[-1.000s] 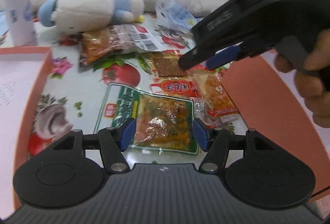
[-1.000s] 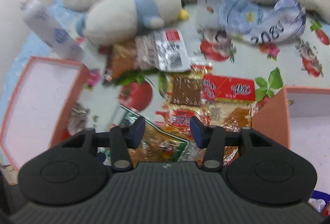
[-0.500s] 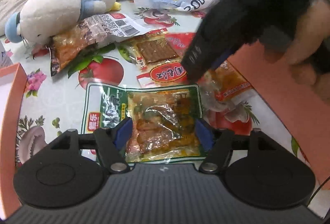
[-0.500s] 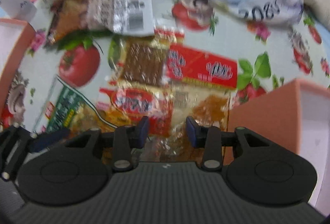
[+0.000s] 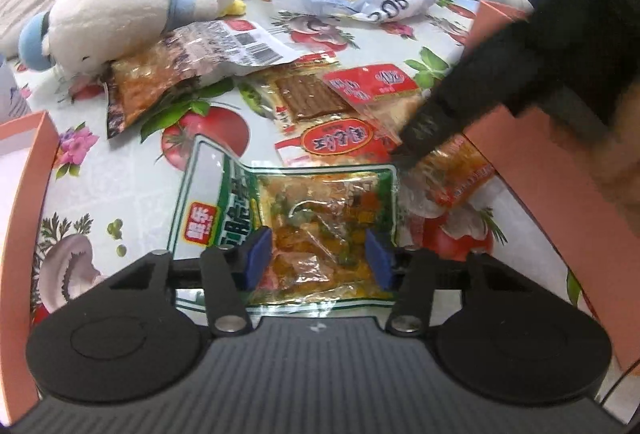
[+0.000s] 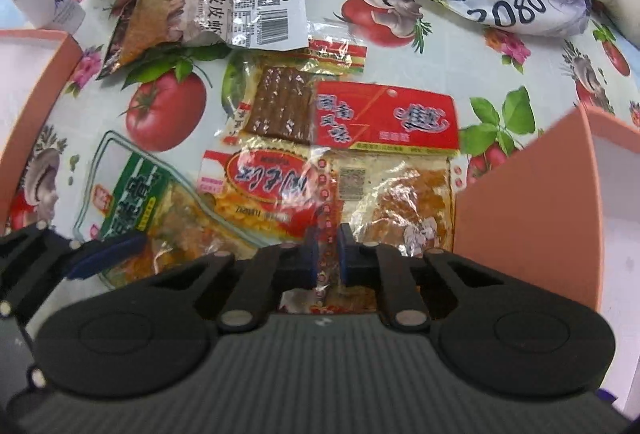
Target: Organize snacks
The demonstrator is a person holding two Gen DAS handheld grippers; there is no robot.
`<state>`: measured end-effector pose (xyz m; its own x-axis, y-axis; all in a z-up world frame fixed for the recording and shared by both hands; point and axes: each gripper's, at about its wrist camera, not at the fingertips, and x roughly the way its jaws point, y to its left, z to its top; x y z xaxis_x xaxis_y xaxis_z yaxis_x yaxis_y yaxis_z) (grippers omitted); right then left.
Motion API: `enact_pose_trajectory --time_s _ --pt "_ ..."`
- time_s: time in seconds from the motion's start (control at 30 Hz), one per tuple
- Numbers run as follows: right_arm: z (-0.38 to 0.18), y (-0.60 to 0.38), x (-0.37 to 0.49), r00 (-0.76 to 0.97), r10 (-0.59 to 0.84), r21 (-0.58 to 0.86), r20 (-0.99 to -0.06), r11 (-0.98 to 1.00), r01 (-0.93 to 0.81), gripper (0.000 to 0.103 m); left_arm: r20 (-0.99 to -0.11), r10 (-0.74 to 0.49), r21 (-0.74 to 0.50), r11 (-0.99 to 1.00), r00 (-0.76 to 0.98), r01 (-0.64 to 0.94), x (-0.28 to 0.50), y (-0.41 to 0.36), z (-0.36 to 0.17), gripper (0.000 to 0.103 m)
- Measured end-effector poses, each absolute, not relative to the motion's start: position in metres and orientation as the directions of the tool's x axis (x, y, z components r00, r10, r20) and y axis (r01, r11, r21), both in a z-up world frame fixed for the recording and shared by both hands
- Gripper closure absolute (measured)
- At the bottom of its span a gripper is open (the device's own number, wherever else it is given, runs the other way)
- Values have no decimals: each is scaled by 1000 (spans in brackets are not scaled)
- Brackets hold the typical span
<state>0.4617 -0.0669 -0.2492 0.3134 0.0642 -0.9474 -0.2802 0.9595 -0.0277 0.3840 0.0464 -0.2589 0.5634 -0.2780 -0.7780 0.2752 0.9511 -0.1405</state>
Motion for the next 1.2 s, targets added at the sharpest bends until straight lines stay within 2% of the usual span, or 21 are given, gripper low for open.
enact_pose_trajectory --time_s 0.1,0.43,0.47,1.03,1.13,1.17,1.2 --pt "-243 -69 449 318 93 3 -944 961 -275 91 -780 -269 -159 959 565 236 383 53 -255 58" --pt "-220 -71 390 344 204 101 -917 950 -295 92 -789 -241 -159 969 565 190 339 76 -249 62" --pt "-218 -72 383 346 219 116 -912 948 -295 93 -790 -235 -162 971 566 178 332 79 -248 68" --pt "-214 -82 239 416 369 242 -831 914 -327 94 -805 -200 -197 978 558 67 217 104 -234 71" --pt "-216 -81 220 442 380 228 -813 905 -358 90 -800 -209 -214 975 563 58 206 106 -233 71" --pt "-217 -82 216 428 402 252 -809 896 -366 85 -798 -212 -219 974 565 55 205 106 -232 71" --pt "-219 -85 213 414 423 274 -806 886 -373 71 -798 -212 -225 973 564 47 204 107 -232 70"
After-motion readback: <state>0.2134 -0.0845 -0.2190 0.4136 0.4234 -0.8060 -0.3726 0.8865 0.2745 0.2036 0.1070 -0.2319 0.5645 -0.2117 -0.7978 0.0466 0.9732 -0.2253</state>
